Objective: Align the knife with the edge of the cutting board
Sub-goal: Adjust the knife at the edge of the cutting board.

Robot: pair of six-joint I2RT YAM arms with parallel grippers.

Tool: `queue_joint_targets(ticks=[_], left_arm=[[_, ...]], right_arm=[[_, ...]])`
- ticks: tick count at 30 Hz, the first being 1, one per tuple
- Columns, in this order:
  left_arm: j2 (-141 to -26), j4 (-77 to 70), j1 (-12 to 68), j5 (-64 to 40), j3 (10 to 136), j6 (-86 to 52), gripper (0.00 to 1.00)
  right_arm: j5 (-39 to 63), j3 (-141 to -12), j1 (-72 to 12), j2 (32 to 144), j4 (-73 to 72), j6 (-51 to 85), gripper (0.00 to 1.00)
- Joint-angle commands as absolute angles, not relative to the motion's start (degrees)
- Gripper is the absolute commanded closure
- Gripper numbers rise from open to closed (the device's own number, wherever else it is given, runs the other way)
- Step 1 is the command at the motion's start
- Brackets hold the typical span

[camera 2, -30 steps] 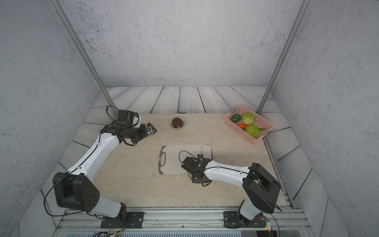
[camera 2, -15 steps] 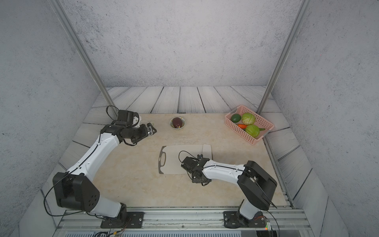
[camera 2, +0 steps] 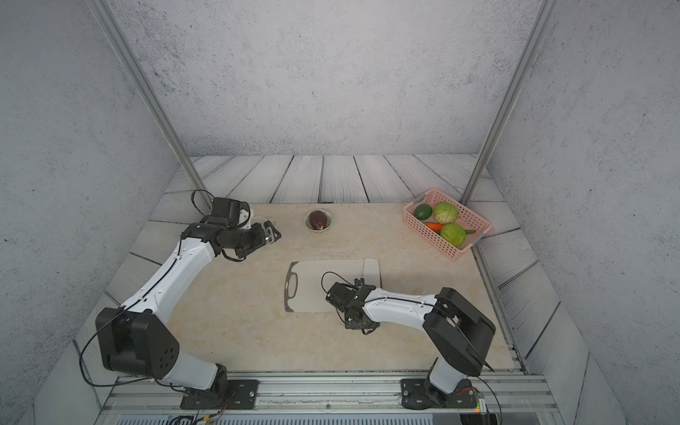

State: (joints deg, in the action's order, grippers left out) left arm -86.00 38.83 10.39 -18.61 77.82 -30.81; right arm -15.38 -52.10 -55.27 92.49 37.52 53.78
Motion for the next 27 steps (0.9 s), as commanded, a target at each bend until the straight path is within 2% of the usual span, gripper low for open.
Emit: queue_joint_targets(ticks=[1,27], left_arm=[[-86.75,39.75,10.55,-17.91,78.1,-29.58,0.02],[-87.08,40.1,10.55,-17.01,78.31,-29.27,0.02]], right_arm=[[-15.43,-51.08,-55.1,93.07,37.51,53.18,1.0],[-14.28,-49.01,-55.03,93.7,35.21,50.72,1.0]])
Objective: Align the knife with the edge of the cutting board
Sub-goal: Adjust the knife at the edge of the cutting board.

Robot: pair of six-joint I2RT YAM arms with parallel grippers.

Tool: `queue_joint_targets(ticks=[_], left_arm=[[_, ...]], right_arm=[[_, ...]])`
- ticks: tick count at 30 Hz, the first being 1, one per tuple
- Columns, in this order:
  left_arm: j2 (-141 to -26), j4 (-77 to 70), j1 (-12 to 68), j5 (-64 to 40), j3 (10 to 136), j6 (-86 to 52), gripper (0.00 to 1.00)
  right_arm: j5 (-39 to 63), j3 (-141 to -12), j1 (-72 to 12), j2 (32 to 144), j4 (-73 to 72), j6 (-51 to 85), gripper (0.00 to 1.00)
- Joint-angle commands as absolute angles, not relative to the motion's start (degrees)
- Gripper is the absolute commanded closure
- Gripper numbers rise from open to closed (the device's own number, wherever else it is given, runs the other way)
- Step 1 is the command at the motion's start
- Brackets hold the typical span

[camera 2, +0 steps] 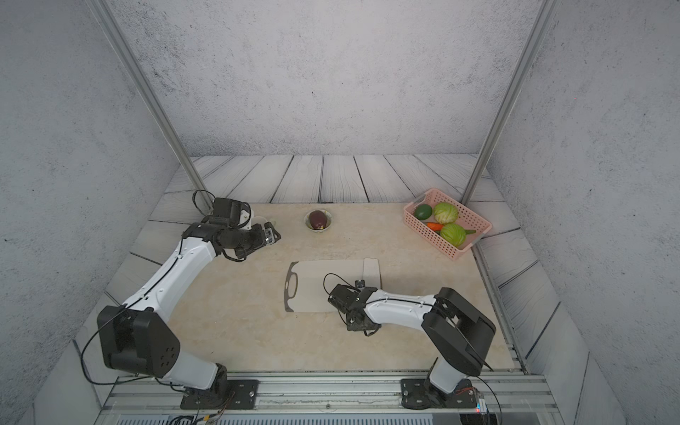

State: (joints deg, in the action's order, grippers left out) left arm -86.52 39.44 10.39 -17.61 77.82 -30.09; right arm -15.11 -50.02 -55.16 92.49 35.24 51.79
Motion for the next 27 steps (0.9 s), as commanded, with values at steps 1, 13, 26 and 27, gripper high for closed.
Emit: queue_joint_targets(ticks=[1,13,26,27], left_arm=[[-87.07,40.08,10.57,-16.98,78.31,-29.27,0.02],[-87.03,40.17,10.55,-16.79,78.28,-29.25,0.02],[-87.13,40.21,10.55,-16.7,78.28,-29.25,0.02],[-87.18,40.25,10.61,-16.7,78.29,-29.27,0.02]], right_arm=[[-14.25,-48.97,-55.1,93.73,35.16,50.67,1.0],[-13.97,-47.61,-55.07,93.13,34.72,50.53,1.0],[-14.95,-47.71,-55.1,92.58,36.18,51.45,1.0],[-15.22,-47.77,-55.07,92.7,36.5,51.71,1.0]])
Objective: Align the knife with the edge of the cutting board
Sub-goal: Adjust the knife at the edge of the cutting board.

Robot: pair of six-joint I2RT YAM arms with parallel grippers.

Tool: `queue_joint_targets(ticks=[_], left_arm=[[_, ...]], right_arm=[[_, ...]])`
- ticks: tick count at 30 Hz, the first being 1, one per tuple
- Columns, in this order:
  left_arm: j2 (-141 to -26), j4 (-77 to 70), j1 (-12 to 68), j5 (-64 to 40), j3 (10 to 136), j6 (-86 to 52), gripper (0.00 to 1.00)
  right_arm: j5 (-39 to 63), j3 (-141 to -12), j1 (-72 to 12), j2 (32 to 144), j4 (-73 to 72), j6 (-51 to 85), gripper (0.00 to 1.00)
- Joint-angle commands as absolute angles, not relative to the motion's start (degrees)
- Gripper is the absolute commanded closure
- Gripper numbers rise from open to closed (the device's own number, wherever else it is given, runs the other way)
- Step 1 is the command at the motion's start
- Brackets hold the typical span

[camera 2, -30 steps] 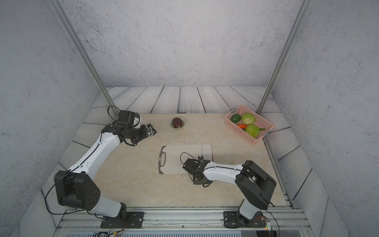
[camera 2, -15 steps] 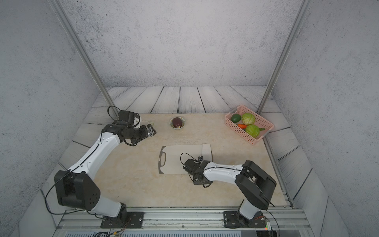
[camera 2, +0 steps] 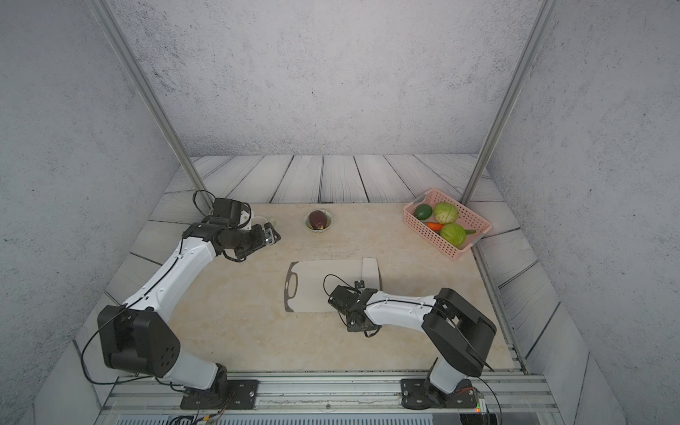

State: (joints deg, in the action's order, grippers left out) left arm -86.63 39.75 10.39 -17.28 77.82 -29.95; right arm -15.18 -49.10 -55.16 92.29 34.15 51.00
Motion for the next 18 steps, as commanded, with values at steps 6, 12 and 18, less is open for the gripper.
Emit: queue_joint_targets(ticks=[6,12,18], left_arm=[[-87.14,40.25,10.61,-16.69,78.35,-29.25,0.02],[-87.19,40.21,10.55,-16.7,78.27,-29.14,0.02],[-87.18,40.23,10.57,-16.61,78.39,-29.18,0.02]], right_arm=[[-15.43,-47.73,-55.04,91.99,37.07,52.5,1.0],[-15.47,-47.38,-54.93,90.54,37.3,53.17,1.0],[-15.48,-46.98,-54.94,89.85,37.31,53.25,1.0]])
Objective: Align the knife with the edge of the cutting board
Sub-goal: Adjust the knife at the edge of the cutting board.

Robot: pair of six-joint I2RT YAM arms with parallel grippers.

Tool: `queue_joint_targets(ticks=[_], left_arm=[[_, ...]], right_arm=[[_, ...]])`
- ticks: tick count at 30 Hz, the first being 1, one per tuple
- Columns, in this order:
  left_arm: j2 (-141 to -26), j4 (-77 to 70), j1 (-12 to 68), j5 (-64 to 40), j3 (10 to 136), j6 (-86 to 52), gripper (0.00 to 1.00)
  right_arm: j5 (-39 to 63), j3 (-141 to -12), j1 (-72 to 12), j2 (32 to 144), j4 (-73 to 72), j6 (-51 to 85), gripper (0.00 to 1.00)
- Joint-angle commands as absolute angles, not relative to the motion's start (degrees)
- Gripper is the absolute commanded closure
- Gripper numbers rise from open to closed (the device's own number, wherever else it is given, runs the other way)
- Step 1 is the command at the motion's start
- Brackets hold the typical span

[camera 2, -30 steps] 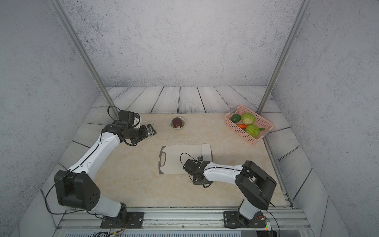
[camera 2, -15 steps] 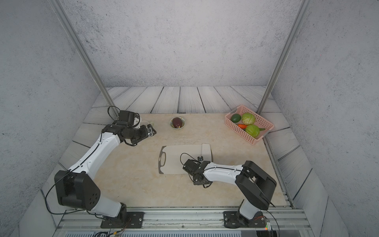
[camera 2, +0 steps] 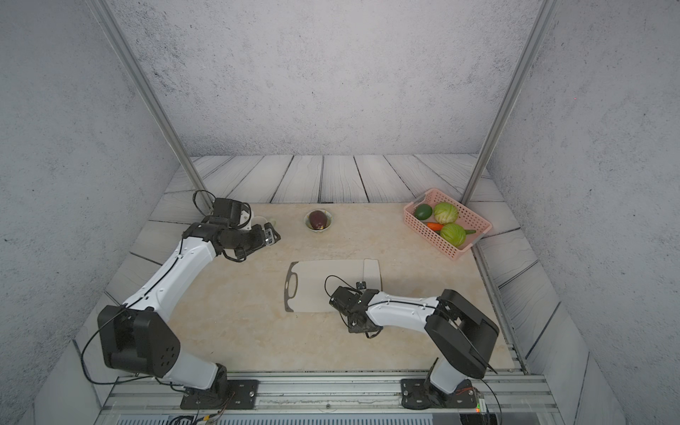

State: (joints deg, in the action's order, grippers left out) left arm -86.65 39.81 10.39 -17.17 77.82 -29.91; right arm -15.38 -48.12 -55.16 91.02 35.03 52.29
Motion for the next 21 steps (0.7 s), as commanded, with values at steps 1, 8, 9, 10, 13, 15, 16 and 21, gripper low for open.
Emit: queue_joint_targets(ticks=[1,8,9,10,13,15,16,21], left_arm=[[-87.18,40.3,10.59,-16.51,78.33,-29.18,0.02],[-87.32,40.36,10.59,-16.52,78.3,-29.18,0.02],[-87.36,40.34,10.55,-16.51,78.39,-29.16,0.02],[-87.36,40.34,10.55,-16.5,78.32,-29.18,0.02],[-87.36,40.34,10.57,-16.46,78.33,-29.13,0.02],[-87.36,40.34,10.6,-16.44,78.4,-29.09,0.02],[-87.36,40.42,10.59,-16.44,78.4,-29.07,0.02],[-87.4,40.3,10.55,-16.43,78.4,-29.09,0.02]], right_arm=[[-15.47,-46.94,-54.93,89.78,37.27,53.19,1.0],[-15.28,-46.8,-54.85,90.06,36.85,52.6,1.0],[-15.29,-46.83,-54.85,90.08,36.88,52.49,1.0],[-15.29,-46.82,-54.9,90.19,36.88,52.47,1.0],[-15.3,-46.85,-54.77,90.41,36.83,52.39,1.0],[-15.29,-46.93,-54.81,90.48,36.93,52.3,1.0],[-15.36,-46.93,-54.76,90.48,36.96,52.32,0.96],[-15.47,-46.91,-54.51,90.26,37.14,51.88,0.77]])
